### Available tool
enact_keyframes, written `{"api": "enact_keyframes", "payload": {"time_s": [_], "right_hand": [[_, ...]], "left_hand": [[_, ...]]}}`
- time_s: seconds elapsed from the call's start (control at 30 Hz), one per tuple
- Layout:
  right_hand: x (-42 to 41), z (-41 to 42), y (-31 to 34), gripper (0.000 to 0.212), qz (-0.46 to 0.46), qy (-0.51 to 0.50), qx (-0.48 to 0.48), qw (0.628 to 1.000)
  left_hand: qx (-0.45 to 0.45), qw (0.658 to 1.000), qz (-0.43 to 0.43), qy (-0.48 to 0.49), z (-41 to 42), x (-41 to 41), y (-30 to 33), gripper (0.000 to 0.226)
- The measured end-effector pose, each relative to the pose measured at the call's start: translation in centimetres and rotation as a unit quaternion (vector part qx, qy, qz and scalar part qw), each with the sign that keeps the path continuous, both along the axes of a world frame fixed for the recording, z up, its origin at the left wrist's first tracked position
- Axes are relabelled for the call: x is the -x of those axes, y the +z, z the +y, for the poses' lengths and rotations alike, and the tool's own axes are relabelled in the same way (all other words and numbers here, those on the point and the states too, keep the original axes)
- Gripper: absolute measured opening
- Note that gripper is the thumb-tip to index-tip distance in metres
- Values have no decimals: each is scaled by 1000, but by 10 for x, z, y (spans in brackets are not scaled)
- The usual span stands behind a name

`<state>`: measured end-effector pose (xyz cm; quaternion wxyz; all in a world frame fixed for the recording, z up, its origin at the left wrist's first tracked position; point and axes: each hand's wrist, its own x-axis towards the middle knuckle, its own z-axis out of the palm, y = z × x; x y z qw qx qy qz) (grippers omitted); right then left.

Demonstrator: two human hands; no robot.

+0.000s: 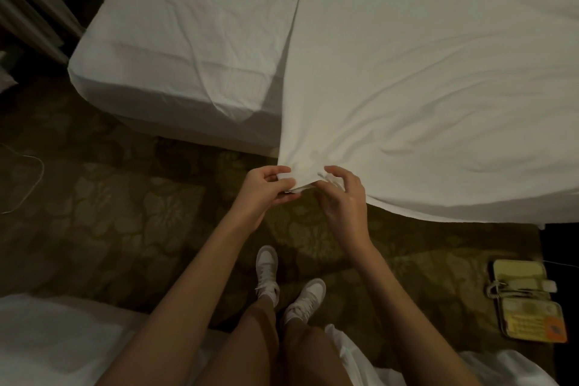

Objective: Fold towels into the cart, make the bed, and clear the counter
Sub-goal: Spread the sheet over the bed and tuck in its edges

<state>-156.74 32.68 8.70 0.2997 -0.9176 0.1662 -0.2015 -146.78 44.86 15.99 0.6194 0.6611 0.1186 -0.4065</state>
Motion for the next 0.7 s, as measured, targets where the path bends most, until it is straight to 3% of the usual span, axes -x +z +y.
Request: {"api": "enact_keyframes", "payload": {"time_s": [0.17,0.27,0.47,0.53,0.7], "right_hand": [[-8,5,-2,14,-18,1,5,1000],[-7,8,1,23,-30,-11,38,999],[-5,2,-10,21,40,-84,37,995],[-7,-1,-16,29,63,-85,35,994],[-19,-6,-10,27,36,-112,11,993]], "left_hand": [[-7,1000,1,4,2,-1,0,29],[-6,1000,-2,6,1,-1,2,26],[5,1000,-4,14,-1,-4,6,26],[14,1000,-2,17,-1,-6,8,27],[30,999,2,34,-1,-10,10,28]]}}
